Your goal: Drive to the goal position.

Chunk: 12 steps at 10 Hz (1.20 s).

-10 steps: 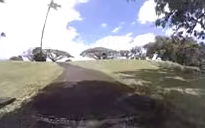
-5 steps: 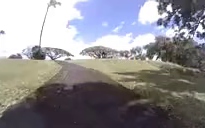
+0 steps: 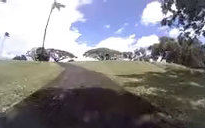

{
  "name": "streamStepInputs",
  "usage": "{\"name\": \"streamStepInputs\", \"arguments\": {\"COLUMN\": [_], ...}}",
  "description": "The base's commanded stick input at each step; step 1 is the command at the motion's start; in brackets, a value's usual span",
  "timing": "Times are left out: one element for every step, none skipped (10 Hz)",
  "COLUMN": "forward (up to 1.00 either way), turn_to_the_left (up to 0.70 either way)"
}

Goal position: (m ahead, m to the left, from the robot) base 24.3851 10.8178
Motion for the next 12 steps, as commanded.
{"name": "streamStepInputs", "arguments": {"forward": [0.7, 0.7, 0.7, 0.7, 0.7, 0.7, 0.7, 0.7, 0.7, 0.7, 0.7, 0.7], "turn_to_the_left": [0.03, 0.35, 0.35, 0.25, 0.08, 0.02, 0.01, 0.0, 0.0, 0.02, 0.15, 0.35]}}
